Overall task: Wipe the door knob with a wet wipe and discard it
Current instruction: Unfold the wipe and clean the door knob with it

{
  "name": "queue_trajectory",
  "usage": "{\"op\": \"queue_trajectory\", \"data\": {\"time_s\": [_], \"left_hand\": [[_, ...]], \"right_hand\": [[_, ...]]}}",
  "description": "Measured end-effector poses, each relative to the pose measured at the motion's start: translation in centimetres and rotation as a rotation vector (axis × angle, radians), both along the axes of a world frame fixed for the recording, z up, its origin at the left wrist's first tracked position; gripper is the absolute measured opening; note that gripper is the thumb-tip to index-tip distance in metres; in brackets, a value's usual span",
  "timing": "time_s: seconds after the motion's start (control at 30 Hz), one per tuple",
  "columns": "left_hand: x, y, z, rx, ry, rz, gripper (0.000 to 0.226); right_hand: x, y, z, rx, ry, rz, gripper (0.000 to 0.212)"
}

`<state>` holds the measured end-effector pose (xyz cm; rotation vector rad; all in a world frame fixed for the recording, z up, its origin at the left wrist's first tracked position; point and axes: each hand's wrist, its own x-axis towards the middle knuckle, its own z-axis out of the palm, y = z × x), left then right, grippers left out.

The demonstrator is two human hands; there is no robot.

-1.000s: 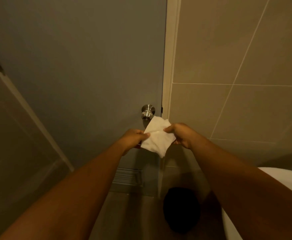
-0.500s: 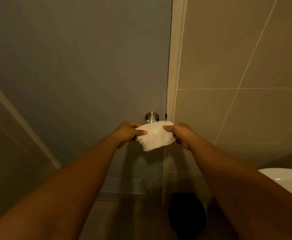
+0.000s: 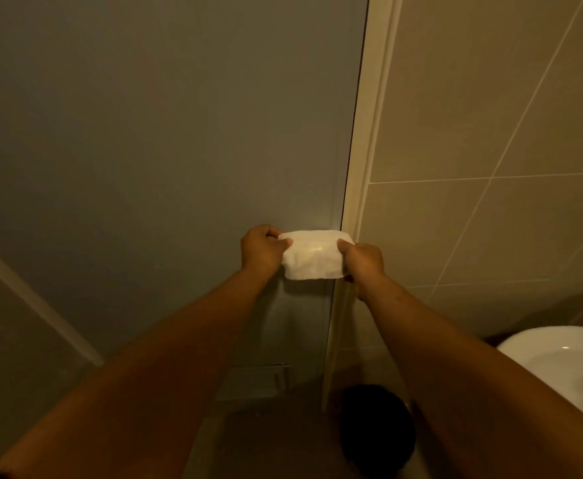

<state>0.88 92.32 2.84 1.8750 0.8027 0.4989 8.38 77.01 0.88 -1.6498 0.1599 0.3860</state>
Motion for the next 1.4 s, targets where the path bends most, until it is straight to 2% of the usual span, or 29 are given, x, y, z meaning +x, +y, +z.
{"op": "queue_trajectory", "data": {"time_s": [0.13,0.2,0.33,0.43,0.57,0.8,0.93,1.07,1.2,1.4], "left_hand": [[0.5,0.0,-1.3,0.015,-0.028,0.028,0.017],[0.6,0.2,-2.0,0.007,-0.014,0.033,0.019],[0.8,0.5,-3.1,-0.023,-0.021,0.034,0.023],[1.1,0.5,-3.5,0.004,-0.019,0.015,0.026],[1.0,0.4,-3.9,0.075,0.001,-0.048,0.033],[-0.6,1.9,-2.6,0.308,-0.034,-0.124,0.014],[-1.2,2.8,0.5,0.552,-0.057,-0.195,0.010],[-0.8,4.0,3.5,0.899,-0.130,-0.318,0.016],[0.7,5.1,6.3,1.230,-0.164,-0.441,0.025],[2.4,6.1,11.1,1.635,-0.205,-0.518,0.031]], "right_hand": [[-0.1,0.8,-1.6,-0.045,-0.008,-0.102,0.041],[-0.5,1.4,-2.2,-0.122,-0.092,-0.102,0.037],[-1.6,2.5,-2.9,-0.281,-0.499,-0.143,0.034],[-1.9,2.9,-3.3,-0.396,-0.706,-0.020,0.022],[-2.3,2.9,-3.4,-0.438,-0.771,0.127,0.027],[-3.3,3.0,-3.1,-0.380,-0.807,0.065,0.031],[-3.4,3.2,-3.7,-0.400,-0.791,0.111,0.034],[-3.6,3.1,-3.9,-0.403,-0.798,0.147,0.045],[-3.1,3.0,-4.0,-0.564,-0.813,0.231,0.051],[-3.3,4.3,-4.1,-0.519,-0.689,0.171,0.059]]}}
